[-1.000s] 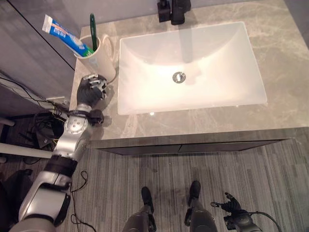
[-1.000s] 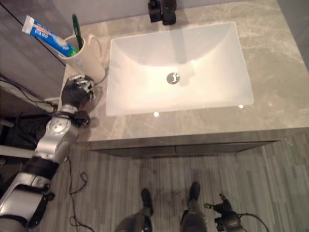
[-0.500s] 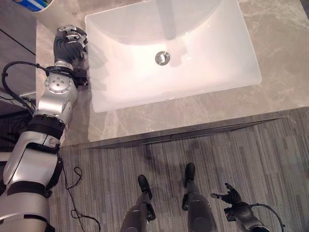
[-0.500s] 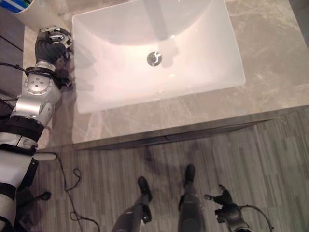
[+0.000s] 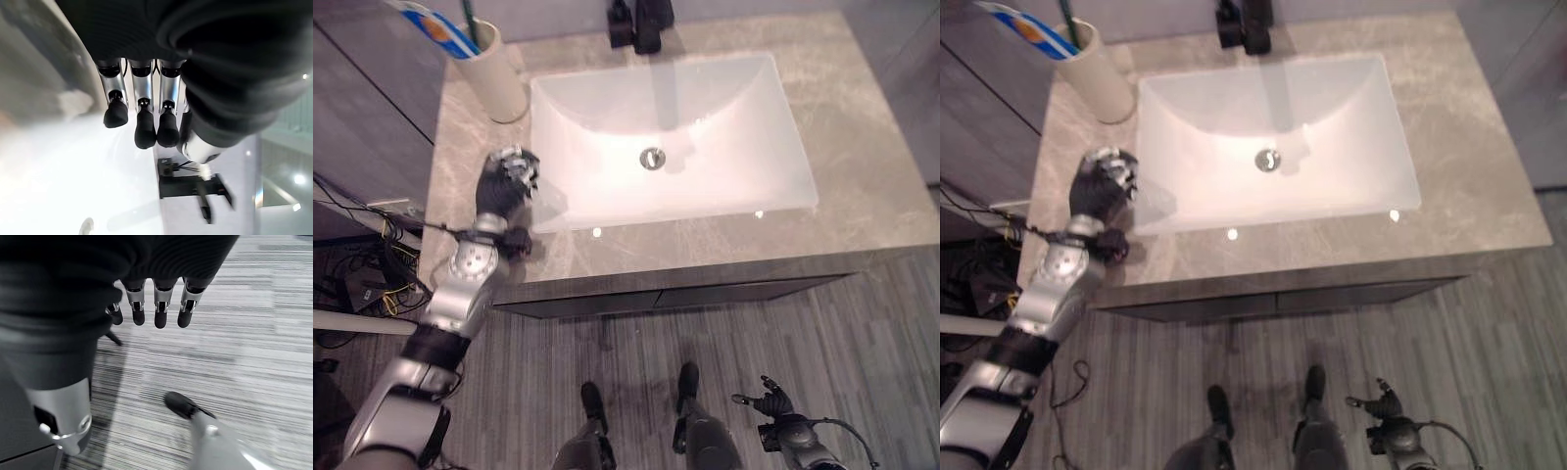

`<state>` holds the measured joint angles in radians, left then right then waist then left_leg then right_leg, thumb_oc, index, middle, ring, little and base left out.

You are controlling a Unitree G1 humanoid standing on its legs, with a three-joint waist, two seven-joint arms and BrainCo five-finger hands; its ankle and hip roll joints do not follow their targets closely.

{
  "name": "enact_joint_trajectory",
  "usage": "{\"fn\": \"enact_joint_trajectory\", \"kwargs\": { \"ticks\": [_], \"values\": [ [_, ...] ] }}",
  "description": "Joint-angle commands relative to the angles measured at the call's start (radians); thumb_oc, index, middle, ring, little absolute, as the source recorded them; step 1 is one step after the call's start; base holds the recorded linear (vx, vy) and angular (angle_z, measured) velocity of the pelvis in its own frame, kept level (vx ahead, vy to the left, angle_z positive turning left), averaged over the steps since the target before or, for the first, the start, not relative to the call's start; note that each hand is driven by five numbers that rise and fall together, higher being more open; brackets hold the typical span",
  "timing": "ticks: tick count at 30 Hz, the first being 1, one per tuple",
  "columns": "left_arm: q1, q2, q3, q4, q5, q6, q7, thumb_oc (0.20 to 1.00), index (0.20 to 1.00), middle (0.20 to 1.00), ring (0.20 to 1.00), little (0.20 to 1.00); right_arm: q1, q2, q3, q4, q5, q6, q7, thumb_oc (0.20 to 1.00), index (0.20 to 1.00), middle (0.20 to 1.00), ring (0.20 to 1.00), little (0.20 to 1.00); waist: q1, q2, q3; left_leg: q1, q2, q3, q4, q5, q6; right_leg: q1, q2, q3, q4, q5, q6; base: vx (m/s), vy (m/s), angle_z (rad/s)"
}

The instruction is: Put brush and paste in cup on sink, flatten towel.

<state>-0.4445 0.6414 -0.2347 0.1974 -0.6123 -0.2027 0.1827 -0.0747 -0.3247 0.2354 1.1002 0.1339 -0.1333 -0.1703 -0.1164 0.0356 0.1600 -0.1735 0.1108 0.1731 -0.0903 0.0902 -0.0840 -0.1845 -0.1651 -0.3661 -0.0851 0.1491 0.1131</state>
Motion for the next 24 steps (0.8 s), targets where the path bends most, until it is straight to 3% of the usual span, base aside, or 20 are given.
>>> {"fn": "enact_joint_trajectory", "kwargs": {
  "ticks": [1,5,10,17,22,24],
  "values": [
    [0.053,-0.020,0.191,-0.099,0.125,-0.113,0.024,0.200,0.200,0.200,0.200,0.200,0.043,0.033,-0.031,0.036,-0.014,-0.011,0.005,1.000,1.000,1.000,1.000,1.000,0.027,-0.043,-0.042,0.063,0.039,0.002,0.003,-0.015,-0.028,0.055,-0.089,0.113,-0.002,0.026,0.098,0.04,0.035,-0.01],
    [0.300,-0.078,0.337,-0.318,0.156,-0.164,-0.032,0.200,0.200,0.200,0.200,0.200,0.052,0.057,-0.039,0.048,-0.035,-0.020,0.021,1.000,1.000,1.000,1.000,1.000,0.049,-0.084,-0.074,0.121,0.031,0.016,0.003,-0.041,-0.014,0.100,-0.089,0.129,0.003,0.021,0.098,0.04,0.054,-0.02],
    [0.478,-0.139,0.419,-0.415,0.176,-0.173,-0.076,0.200,0.200,0.200,0.200,0.200,0.071,0.070,-0.064,0.059,-0.055,-0.026,0.033,1.000,1.000,1.000,1.000,1.000,0.072,-0.110,-0.093,0.182,0.005,0.007,0.003,-0.078,0.016,0.151,-0.106,0.137,0.056,0.005,0.103,0.05,0.121,-0.08],
    [0.571,-0.145,0.434,-0.405,0.214,-0.179,-0.091,0.200,0.200,0.200,0.200,0.200,0.088,0.084,-0.112,0.068,-0.023,-0.035,0.029,1.000,1.000,1.000,1.000,1.000,0.085,-0.134,-0.113,0.187,-0.055,-0.025,0.044,-0.118,0.060,0.167,-0.154,0.161,0.118,0.051,0.117,0.01,0.142,0.12],
    [0.608,-0.145,0.412,-0.412,0.214,-0.174,-0.125,0.200,0.200,0.200,0.200,0.200,0.089,0.087,-0.134,0.058,-0.004,-0.039,0.024,1.000,1.000,1.000,1.000,1.000,0.086,-0.130,-0.107,0.183,-0.111,-0.041,0.083,-0.154,0.098,0.150,-0.204,0.197,0.197,0.124,0.125,-0.01,0.204,0.19],
    [0.604,-0.136,0.365,-0.418,0.219,-0.156,-0.149,0.200,0.200,0.200,0.200,0.200,0.097,0.087,-0.147,0.037,0.013,-0.039,0.011,1.000,1.000,1.000,1.000,1.000,0.072,-0.111,-0.095,0.196,-0.144,-0.064,0.099,-0.170,0.128,0.102,-0.224,0.262,0.325,0.162,0.109,0.05,0.346,0.13]
  ]
}}
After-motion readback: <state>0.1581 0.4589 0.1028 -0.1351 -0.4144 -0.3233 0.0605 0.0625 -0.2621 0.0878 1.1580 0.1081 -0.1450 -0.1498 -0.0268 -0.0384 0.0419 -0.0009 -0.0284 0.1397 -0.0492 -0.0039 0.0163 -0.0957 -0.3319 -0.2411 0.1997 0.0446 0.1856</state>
